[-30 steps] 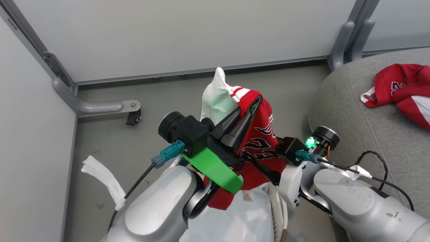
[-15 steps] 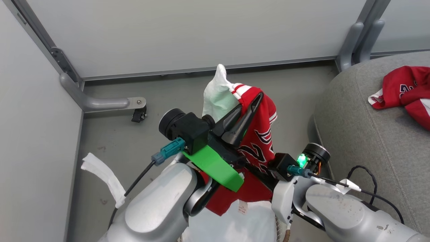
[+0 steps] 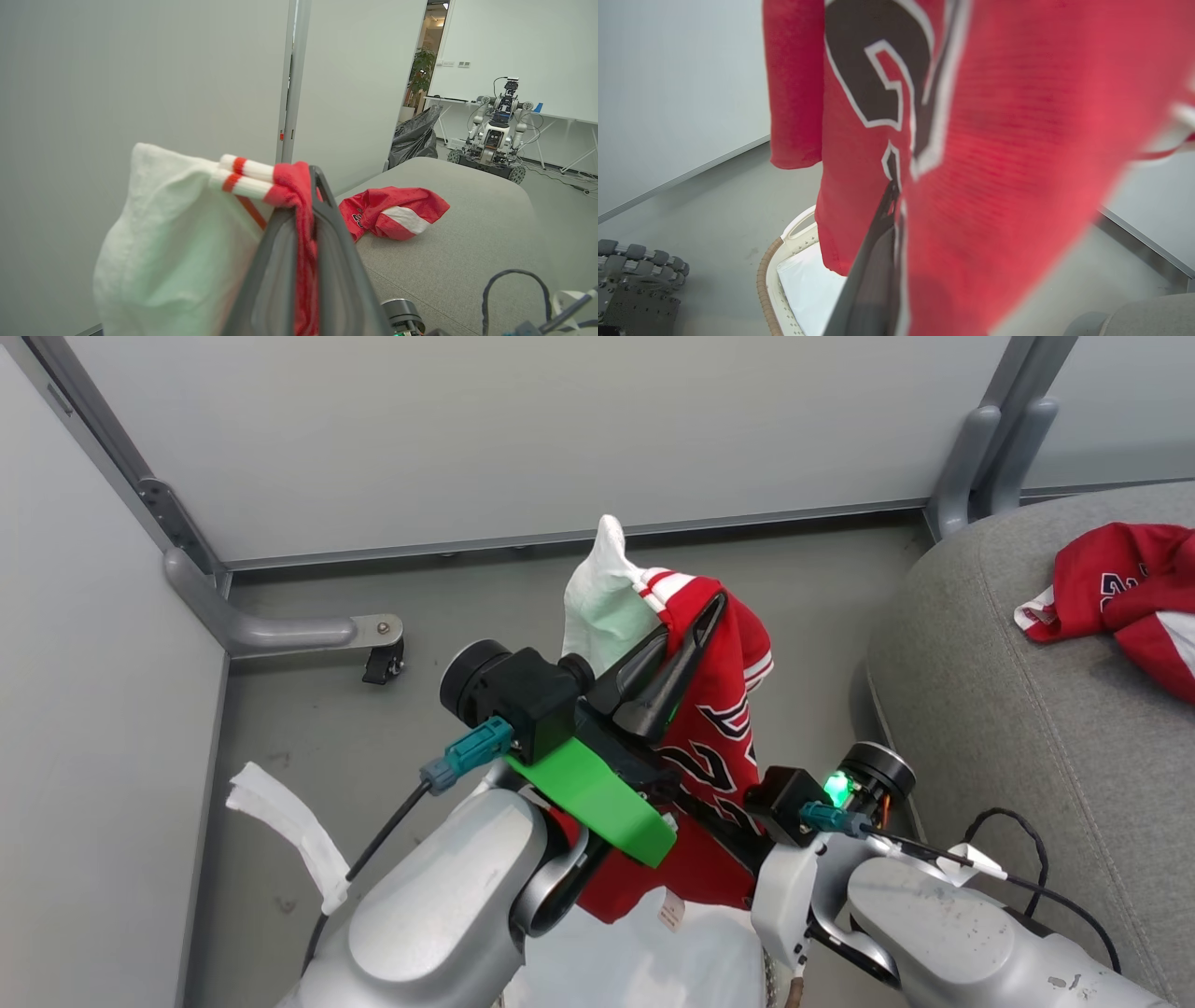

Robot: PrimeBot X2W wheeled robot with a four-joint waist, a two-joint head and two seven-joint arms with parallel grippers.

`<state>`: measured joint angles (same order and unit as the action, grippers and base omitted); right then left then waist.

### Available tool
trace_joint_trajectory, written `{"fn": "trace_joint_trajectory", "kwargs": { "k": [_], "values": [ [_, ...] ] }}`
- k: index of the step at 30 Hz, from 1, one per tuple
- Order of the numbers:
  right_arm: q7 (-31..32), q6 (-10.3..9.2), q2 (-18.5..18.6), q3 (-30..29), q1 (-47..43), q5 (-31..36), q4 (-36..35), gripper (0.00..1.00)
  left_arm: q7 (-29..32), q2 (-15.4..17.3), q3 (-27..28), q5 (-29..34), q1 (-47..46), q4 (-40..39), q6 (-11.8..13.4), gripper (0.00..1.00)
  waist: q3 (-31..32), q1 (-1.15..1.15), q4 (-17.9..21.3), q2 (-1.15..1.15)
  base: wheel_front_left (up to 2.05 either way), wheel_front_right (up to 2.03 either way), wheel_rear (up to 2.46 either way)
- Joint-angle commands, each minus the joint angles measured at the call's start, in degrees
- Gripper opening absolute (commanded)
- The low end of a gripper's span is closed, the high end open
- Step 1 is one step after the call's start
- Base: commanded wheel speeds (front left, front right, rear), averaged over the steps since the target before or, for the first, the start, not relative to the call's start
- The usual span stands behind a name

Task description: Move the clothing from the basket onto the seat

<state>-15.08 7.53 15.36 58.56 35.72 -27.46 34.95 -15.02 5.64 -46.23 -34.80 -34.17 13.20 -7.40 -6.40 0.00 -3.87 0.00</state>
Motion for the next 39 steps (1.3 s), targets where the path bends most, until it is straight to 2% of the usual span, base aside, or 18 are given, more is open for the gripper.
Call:
{"fn": "trace_joint_trajectory", "kwargs": {
  "k": [1,11,12,13,17,23,33,39],
  "values": [
    [-0.1,-0.08,0.1,-0.2,-1.3,0.4,-0.3,0.00,-0.2,-0.1,0.3,-0.1,0.8,0.1,-0.2,0.00,0.1,0.00,0.1,0.00,0.00,0.00,0.00],
    [-0.1,-0.08,-0.2,-1.2,-1.2,1.3,-1.7,0.00,-0.2,-0.2,1.3,-0.2,1.1,0.5,-0.2,0.00,-0.3,0.00,0.9,0.00,0.00,0.00,0.00],
    [-0.1,-0.08,-0.3,-1.3,-1.1,1.3,-1.9,0.00,-0.2,-0.1,1.2,-0.2,1.3,1.1,-0.2,0.39,-0.3,0.00,1.1,0.00,0.00,0.00,0.00],
    [-0.1,-0.08,-0.4,-1.4,-1.1,1.3,-2.1,0.00,-0.2,0.0,1.3,0.0,1.3,1.3,-0.2,1.00,-0.4,0.00,1.3,0.00,0.00,0.00,0.00],
    [-0.1,-0.08,-0.8,-1.9,-1.4,1.8,-3.3,0.00,-0.1,0.5,2.7,1.5,1.7,2.8,-0.2,1.00,-0.6,0.00,3.0,0.00,0.00,0.00,0.00],
    [-0.1,-0.08,-1.3,-3.0,-1.9,2.7,-5.7,0.00,-0.1,1.3,3.9,2.9,2.7,4.4,-0.2,1.00,-0.9,0.00,7.9,0.00,0.00,0.00,0.00],
    [-0.1,-0.08,-2.2,-5.6,-3.8,4.2,-9.9,0.00,-0.1,3.1,5.8,3.8,5.0,6.9,-0.2,1.00,-1.9,0.00,21.0,0.00,0.00,0.00,0.00],
    [-0.1,-0.08,-2.7,-8.0,-5.8,4.9,-11.5,0.00,-0.1,3.8,6.1,4.3,5.6,7.2,-0.2,1.00,-2.7,0.00,27.4,0.00,0.00,0.00,0.00]
  ]
}}
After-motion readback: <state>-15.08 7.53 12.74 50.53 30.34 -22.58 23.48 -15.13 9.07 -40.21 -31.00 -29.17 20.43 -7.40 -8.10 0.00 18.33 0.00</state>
